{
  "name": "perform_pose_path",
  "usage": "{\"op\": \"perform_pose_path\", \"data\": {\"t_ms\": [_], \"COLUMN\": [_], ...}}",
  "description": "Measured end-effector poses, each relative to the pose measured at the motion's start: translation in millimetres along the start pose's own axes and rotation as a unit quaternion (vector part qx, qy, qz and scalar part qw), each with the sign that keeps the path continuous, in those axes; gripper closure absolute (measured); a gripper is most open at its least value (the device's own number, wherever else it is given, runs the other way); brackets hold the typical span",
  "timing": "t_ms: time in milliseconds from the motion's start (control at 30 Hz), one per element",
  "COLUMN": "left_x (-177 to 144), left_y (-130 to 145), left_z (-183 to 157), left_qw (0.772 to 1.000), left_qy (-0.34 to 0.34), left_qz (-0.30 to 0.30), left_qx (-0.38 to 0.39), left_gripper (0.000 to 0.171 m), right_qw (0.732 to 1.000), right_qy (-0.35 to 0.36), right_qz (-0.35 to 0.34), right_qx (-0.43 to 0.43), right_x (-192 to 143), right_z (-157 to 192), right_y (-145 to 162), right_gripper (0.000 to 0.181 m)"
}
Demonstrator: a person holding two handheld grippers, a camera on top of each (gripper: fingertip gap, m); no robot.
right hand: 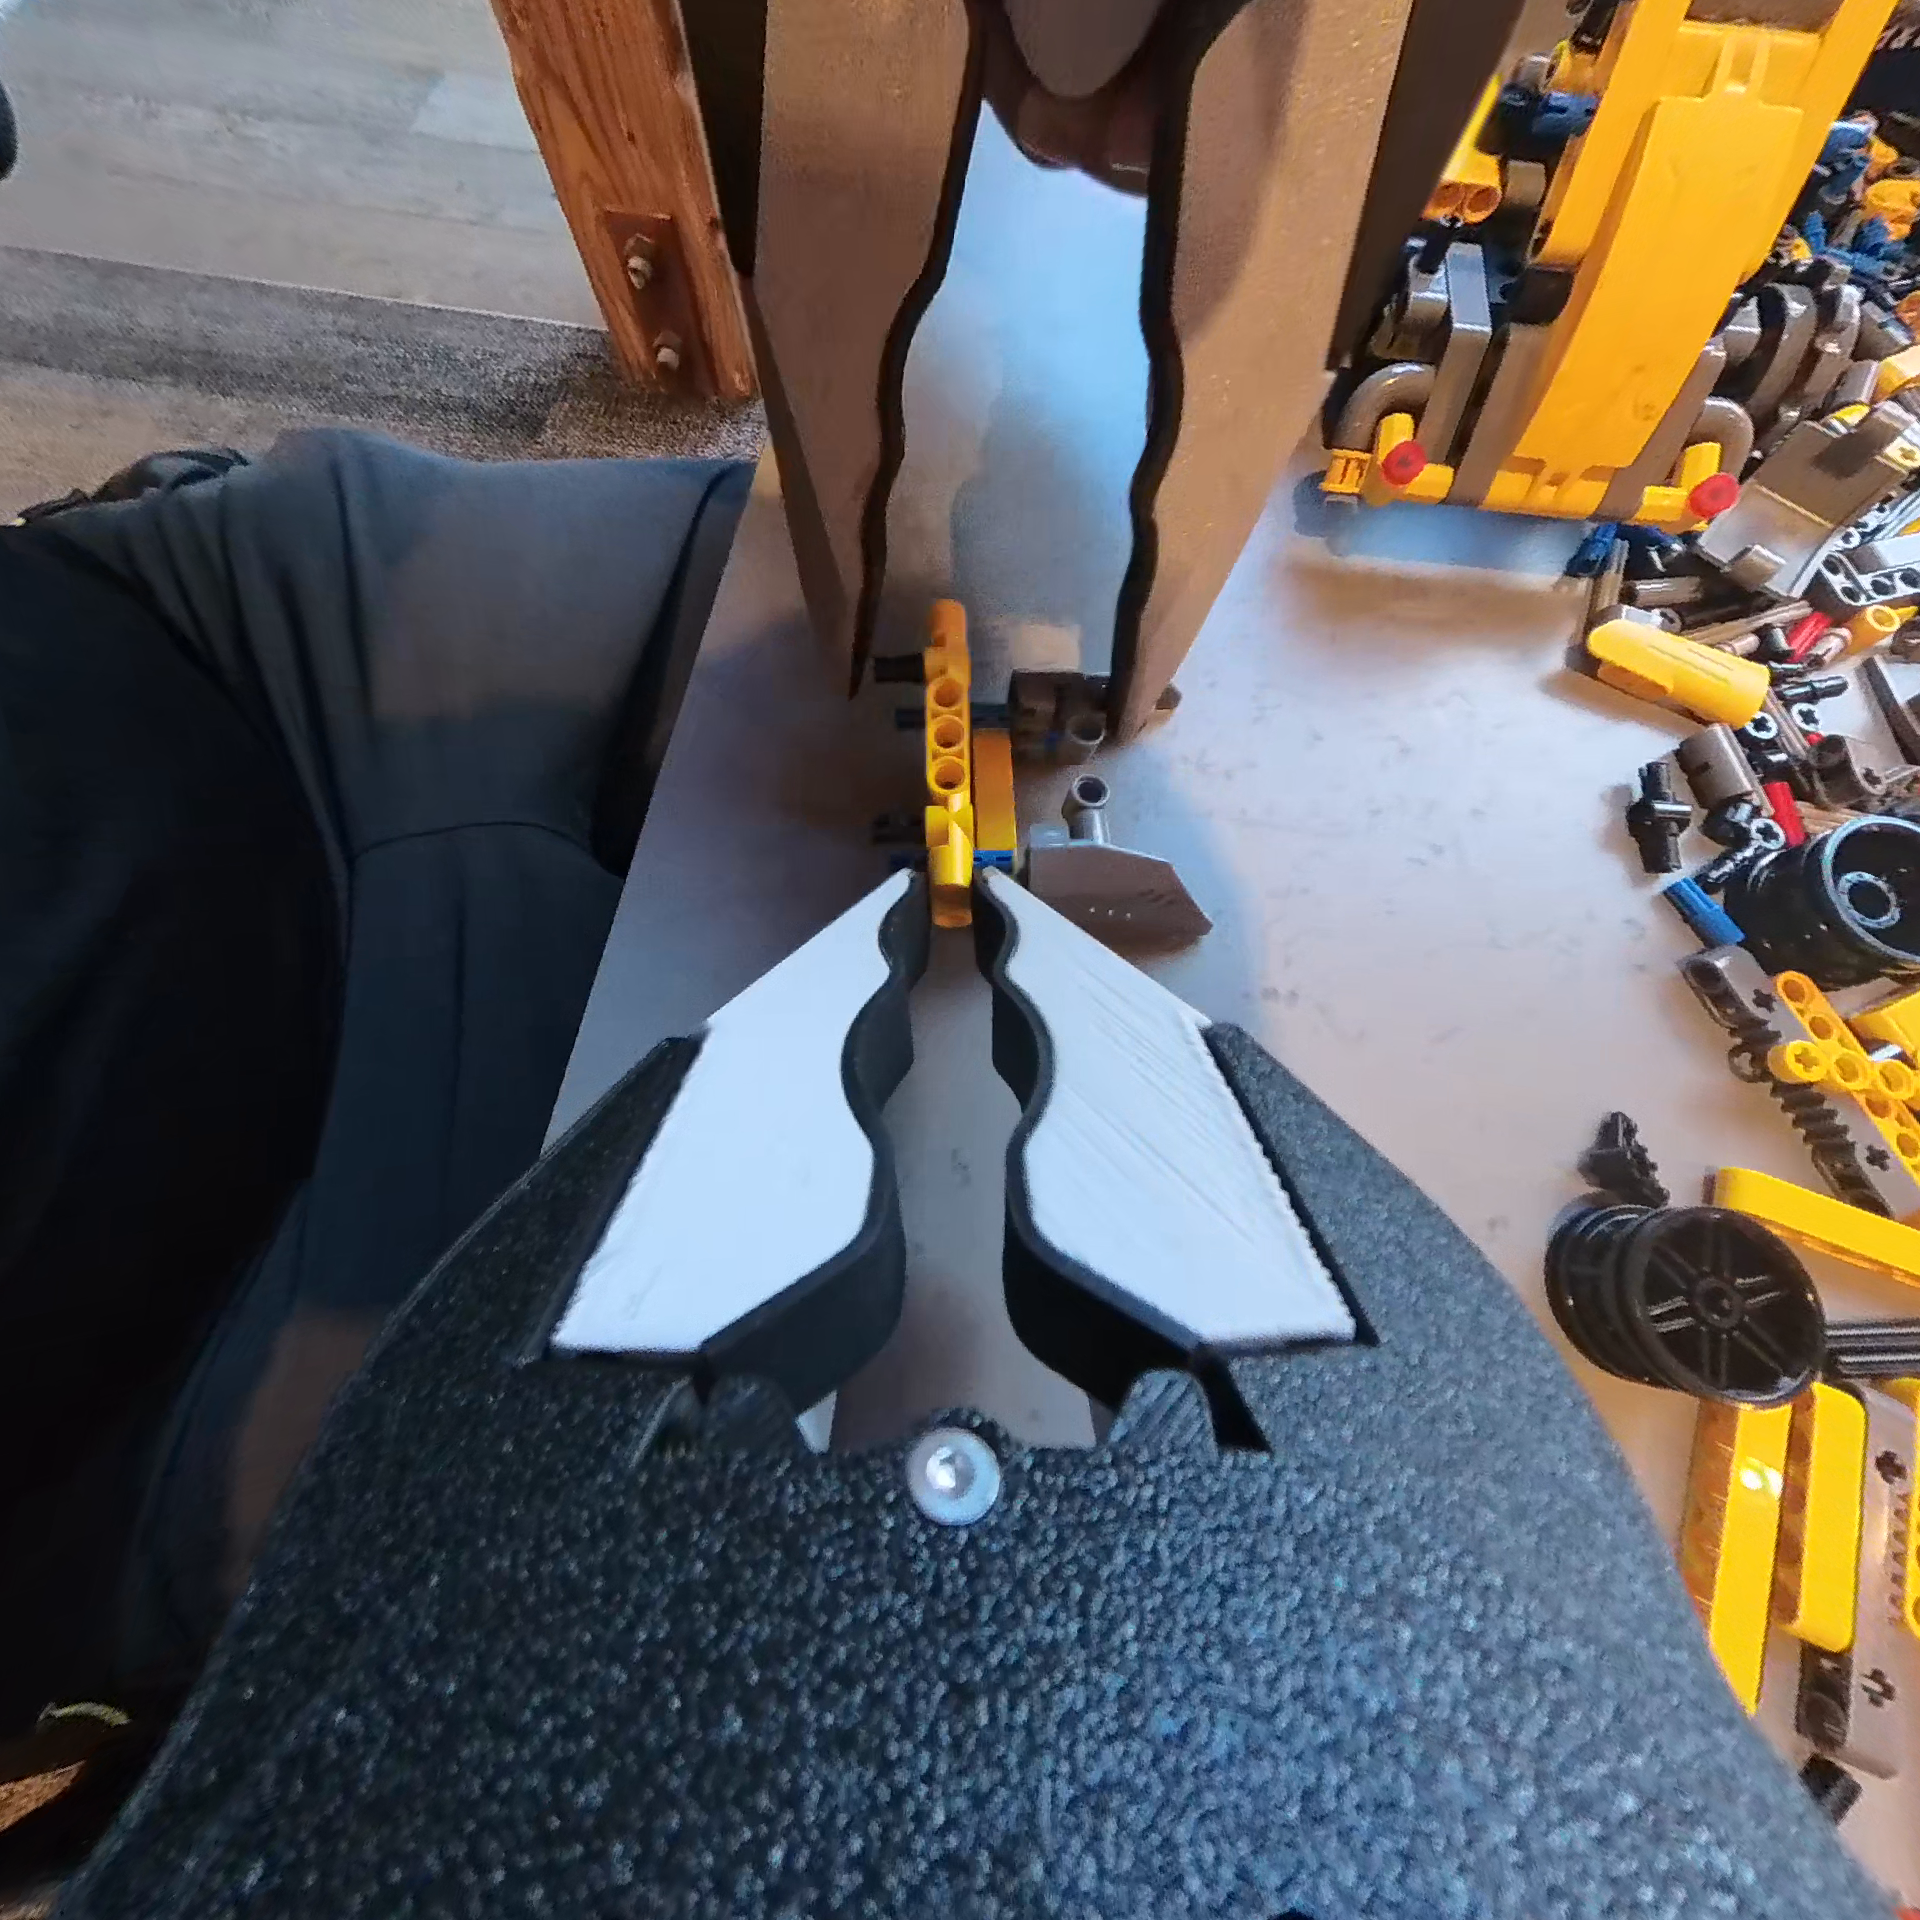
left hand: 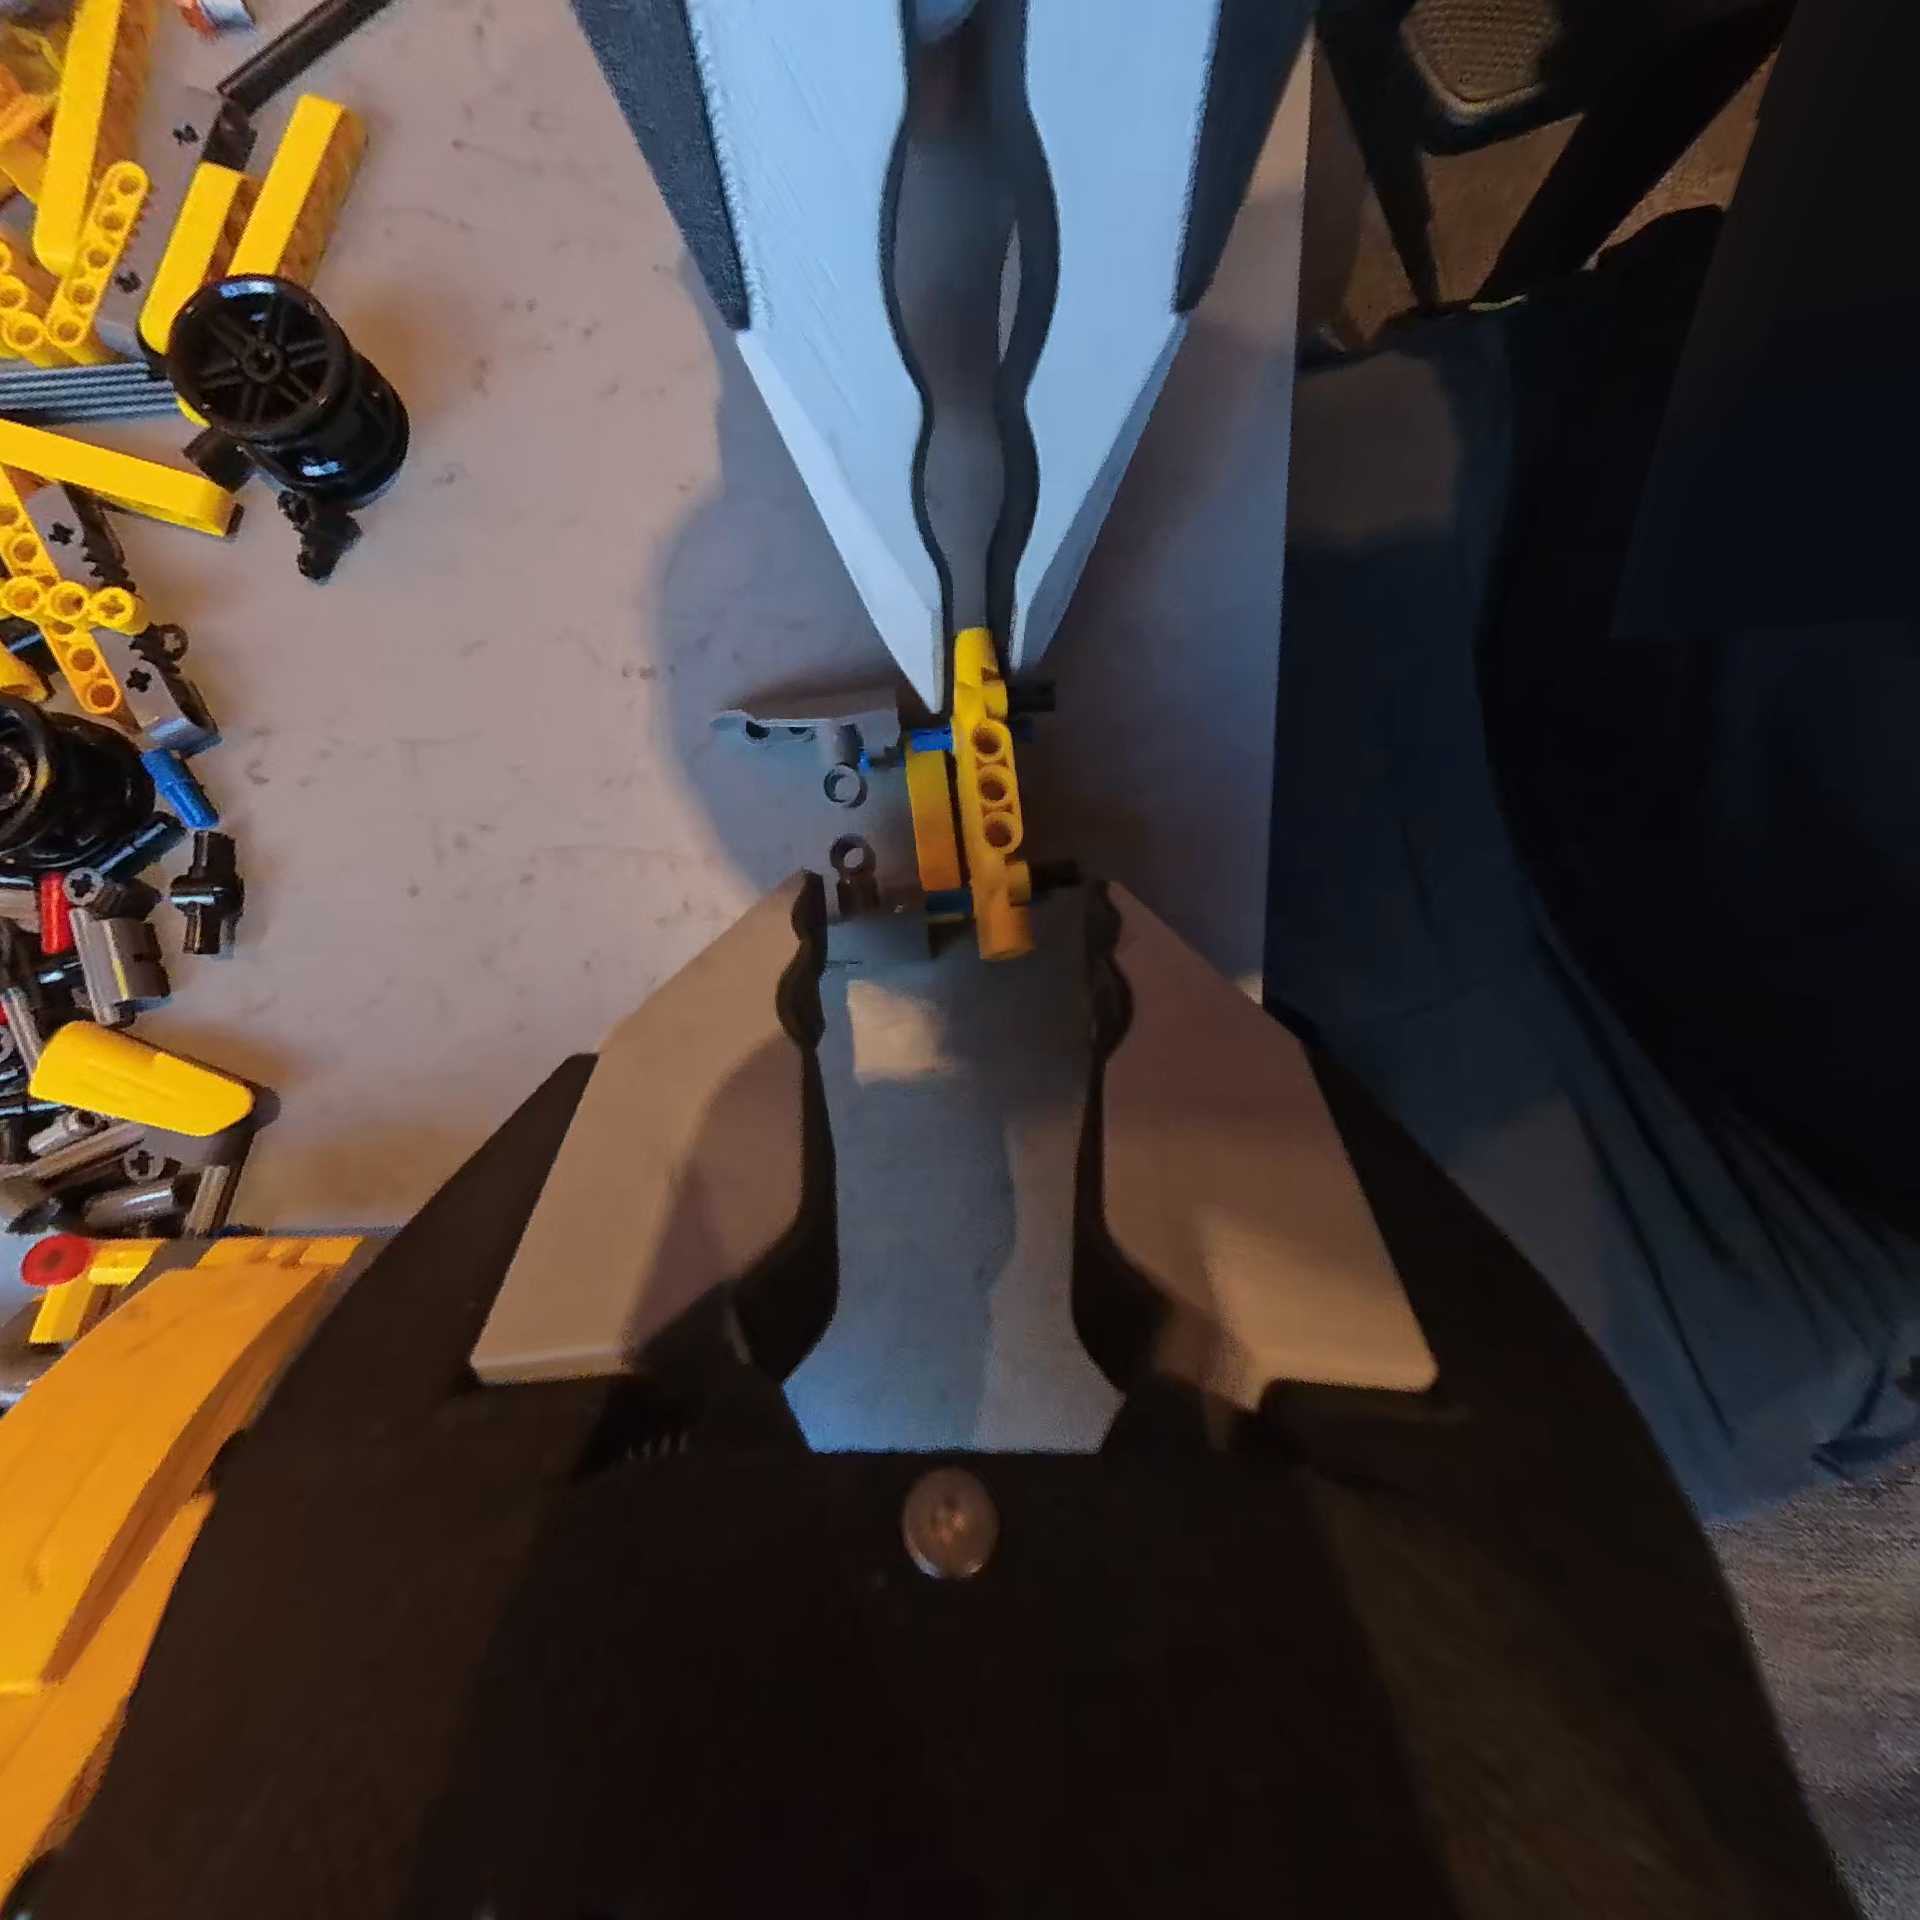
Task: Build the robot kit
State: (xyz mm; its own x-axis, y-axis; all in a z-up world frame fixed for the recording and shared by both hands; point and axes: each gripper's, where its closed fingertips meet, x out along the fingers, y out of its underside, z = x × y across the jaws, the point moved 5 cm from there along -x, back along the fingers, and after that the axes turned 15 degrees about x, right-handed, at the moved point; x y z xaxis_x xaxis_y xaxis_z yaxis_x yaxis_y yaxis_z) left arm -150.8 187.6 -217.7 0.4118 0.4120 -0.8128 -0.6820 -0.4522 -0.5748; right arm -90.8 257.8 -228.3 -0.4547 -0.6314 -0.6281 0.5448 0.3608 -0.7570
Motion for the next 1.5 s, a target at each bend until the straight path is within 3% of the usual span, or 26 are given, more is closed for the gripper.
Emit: {"op": "perform_pose_path", "data": {"t_ms": [933, 1067, 1500], "left_x": [4, 10, 8], "left_y": [-3, -6, -3], "left_z": [1, -2, 2], "left_qw": [0.998, 0.997, 0.996], "left_qy": [-0.020, -0.015, -0.009], "left_qz": [0.036, 0.049, 0.069], "left_qx": [-0.048, -0.054, -0.059], "left_gripper": [0.128, 0.115, 0.121], "right_qw": [0.999, 0.999, 0.999], "right_qy": [0.002, 0.000, 0.012], "right_qz": [0.000, 0.000, 0.002], "right_qx": [0.047, 0.051, 0.050], "right_x": [1, 2, 2], "right_z": [-4, -4, -5], "right_y": [-2, -2, -2], "right_gripper": [0.174, 0.174, 0.174]}}
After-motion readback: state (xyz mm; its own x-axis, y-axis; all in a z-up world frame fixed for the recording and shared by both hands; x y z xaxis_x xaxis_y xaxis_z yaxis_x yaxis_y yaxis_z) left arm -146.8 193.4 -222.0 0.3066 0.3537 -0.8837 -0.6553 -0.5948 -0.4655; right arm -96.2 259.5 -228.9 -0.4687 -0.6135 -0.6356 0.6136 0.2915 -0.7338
